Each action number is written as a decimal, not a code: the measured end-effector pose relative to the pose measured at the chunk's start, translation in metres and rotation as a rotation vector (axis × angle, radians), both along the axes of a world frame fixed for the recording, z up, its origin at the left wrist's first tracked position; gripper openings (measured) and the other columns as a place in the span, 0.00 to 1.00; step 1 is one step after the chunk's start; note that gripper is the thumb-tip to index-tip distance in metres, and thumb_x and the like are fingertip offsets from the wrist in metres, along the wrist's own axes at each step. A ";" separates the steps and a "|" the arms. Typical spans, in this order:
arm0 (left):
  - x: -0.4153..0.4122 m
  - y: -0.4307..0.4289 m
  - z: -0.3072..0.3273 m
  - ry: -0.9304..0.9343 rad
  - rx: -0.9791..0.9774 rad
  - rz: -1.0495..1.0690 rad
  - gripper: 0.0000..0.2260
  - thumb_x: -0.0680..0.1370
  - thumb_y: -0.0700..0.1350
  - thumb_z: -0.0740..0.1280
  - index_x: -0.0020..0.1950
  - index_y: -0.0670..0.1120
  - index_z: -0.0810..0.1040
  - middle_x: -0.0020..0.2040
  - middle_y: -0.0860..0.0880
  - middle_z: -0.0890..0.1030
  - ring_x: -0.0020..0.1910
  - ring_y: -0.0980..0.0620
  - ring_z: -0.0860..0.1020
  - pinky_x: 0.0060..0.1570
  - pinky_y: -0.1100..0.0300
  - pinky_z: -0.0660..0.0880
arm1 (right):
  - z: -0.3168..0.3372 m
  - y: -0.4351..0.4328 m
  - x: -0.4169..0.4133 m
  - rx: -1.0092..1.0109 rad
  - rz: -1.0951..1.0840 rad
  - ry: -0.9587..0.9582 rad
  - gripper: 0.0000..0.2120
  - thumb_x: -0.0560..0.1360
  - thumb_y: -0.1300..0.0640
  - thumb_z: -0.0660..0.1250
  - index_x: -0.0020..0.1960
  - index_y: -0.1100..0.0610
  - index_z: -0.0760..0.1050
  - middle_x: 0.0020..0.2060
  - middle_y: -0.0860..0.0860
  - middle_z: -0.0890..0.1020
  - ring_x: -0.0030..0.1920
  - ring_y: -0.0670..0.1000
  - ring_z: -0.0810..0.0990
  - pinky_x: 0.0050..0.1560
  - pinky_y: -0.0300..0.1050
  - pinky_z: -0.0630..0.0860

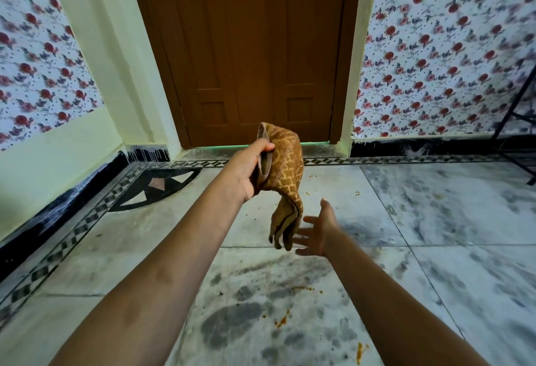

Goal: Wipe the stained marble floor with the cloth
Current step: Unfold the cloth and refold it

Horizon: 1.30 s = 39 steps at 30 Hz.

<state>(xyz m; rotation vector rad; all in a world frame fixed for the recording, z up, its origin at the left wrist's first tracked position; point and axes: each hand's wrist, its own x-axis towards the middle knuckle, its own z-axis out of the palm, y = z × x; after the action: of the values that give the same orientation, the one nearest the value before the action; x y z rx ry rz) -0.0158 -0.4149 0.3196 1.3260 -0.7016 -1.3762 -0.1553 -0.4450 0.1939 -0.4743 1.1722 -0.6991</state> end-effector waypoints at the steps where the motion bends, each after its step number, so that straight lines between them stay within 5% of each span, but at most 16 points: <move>1: -0.001 -0.001 0.005 0.033 -0.016 -0.016 0.12 0.73 0.49 0.69 0.53 0.43 0.79 0.48 0.43 0.81 0.47 0.45 0.79 0.43 0.55 0.77 | -0.002 0.001 0.004 0.005 0.020 -0.070 0.37 0.76 0.32 0.45 0.69 0.60 0.64 0.64 0.64 0.72 0.62 0.65 0.72 0.61 0.63 0.65; 7: 0.015 -0.002 0.008 0.138 -0.046 0.001 0.20 0.71 0.49 0.73 0.60 0.42 0.77 0.54 0.42 0.81 0.50 0.44 0.80 0.41 0.52 0.78 | -0.002 0.008 0.034 0.013 0.055 -0.378 0.37 0.75 0.31 0.43 0.56 0.63 0.70 0.48 0.64 0.78 0.48 0.61 0.76 0.55 0.54 0.69; 11: 0.040 0.007 -0.005 0.046 0.008 0.076 0.21 0.70 0.45 0.74 0.60 0.41 0.75 0.52 0.41 0.81 0.49 0.44 0.80 0.43 0.51 0.78 | -0.005 0.009 0.033 -0.030 -0.018 -0.303 0.29 0.77 0.36 0.50 0.42 0.61 0.73 0.34 0.56 0.73 0.33 0.52 0.69 0.39 0.44 0.68; 15: 0.069 0.013 -0.016 -0.175 0.063 0.095 0.31 0.63 0.45 0.77 0.64 0.40 0.73 0.55 0.41 0.80 0.53 0.42 0.79 0.50 0.48 0.77 | -0.003 0.003 0.005 -0.077 -0.002 -0.046 0.19 0.75 0.47 0.65 0.58 0.60 0.73 0.47 0.58 0.78 0.39 0.53 0.76 0.26 0.41 0.75; 17: 0.078 0.015 -0.022 -0.348 0.103 0.134 0.27 0.67 0.44 0.76 0.63 0.41 0.72 0.58 0.41 0.78 0.56 0.41 0.77 0.55 0.45 0.76 | -0.002 0.001 -0.010 -0.119 -0.042 0.043 0.20 0.73 0.53 0.69 0.60 0.62 0.70 0.48 0.59 0.78 0.40 0.55 0.77 0.21 0.40 0.75; 22: 0.081 0.016 -0.038 -0.585 0.206 0.129 0.18 0.77 0.44 0.66 0.66 0.41 0.71 0.60 0.41 0.76 0.58 0.40 0.74 0.55 0.49 0.73 | 0.008 -0.004 -0.024 -0.275 0.053 0.142 0.19 0.74 0.55 0.68 0.61 0.62 0.70 0.50 0.60 0.80 0.47 0.59 0.80 0.44 0.55 0.79; 26: 0.070 0.019 -0.046 -0.525 0.291 0.091 0.13 0.80 0.47 0.61 0.61 0.41 0.72 0.48 0.42 0.78 0.47 0.43 0.77 0.49 0.51 0.74 | 0.027 -0.003 -0.019 -0.404 0.109 0.177 0.17 0.76 0.56 0.67 0.61 0.60 0.69 0.53 0.60 0.79 0.49 0.59 0.80 0.42 0.52 0.80; 29: 0.057 0.018 -0.051 -0.410 0.307 0.068 0.13 0.80 0.49 0.61 0.59 0.42 0.73 0.49 0.40 0.79 0.48 0.42 0.78 0.48 0.51 0.76 | 0.037 0.003 -0.007 -0.483 0.193 0.219 0.13 0.76 0.56 0.65 0.59 0.57 0.68 0.53 0.58 0.78 0.46 0.55 0.79 0.36 0.46 0.79; 35: 0.024 0.009 -0.053 -0.248 0.260 -0.023 0.11 0.81 0.49 0.56 0.54 0.44 0.74 0.48 0.40 0.79 0.45 0.43 0.78 0.38 0.51 0.75 | 0.041 0.011 0.025 -0.564 0.322 0.194 0.16 0.79 0.60 0.60 0.66 0.53 0.66 0.55 0.56 0.77 0.52 0.56 0.78 0.50 0.50 0.77; 39: 0.015 0.006 -0.053 -0.200 0.259 0.010 0.12 0.81 0.48 0.56 0.54 0.43 0.74 0.47 0.40 0.79 0.46 0.43 0.78 0.38 0.49 0.74 | 0.048 0.011 0.039 -0.430 0.170 0.219 0.09 0.79 0.58 0.58 0.58 0.57 0.72 0.53 0.58 0.78 0.51 0.57 0.77 0.53 0.52 0.75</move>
<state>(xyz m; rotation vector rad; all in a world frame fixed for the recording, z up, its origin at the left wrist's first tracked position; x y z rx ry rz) -0.0012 -0.4085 0.2663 1.6870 -0.6630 -1.3722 -0.1165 -0.4341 0.2424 -1.0214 1.1686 -0.7654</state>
